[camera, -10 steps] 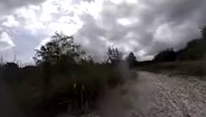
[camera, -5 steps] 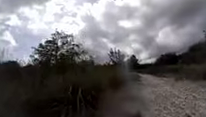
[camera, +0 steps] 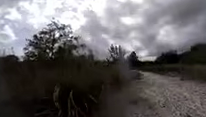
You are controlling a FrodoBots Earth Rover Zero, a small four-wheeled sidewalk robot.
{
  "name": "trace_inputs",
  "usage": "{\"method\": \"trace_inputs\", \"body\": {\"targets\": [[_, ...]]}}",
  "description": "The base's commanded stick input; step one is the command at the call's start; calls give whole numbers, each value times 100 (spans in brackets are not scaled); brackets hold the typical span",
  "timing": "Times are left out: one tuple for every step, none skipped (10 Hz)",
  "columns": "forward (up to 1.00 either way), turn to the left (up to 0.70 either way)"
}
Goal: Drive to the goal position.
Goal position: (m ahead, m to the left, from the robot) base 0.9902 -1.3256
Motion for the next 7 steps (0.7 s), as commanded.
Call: {"method": "trace_inputs", "body": {"targets": [[64, 1], [64, 1], [64, 1], [64, 1], [64, 1], [67, 1], [56, 1]]}}
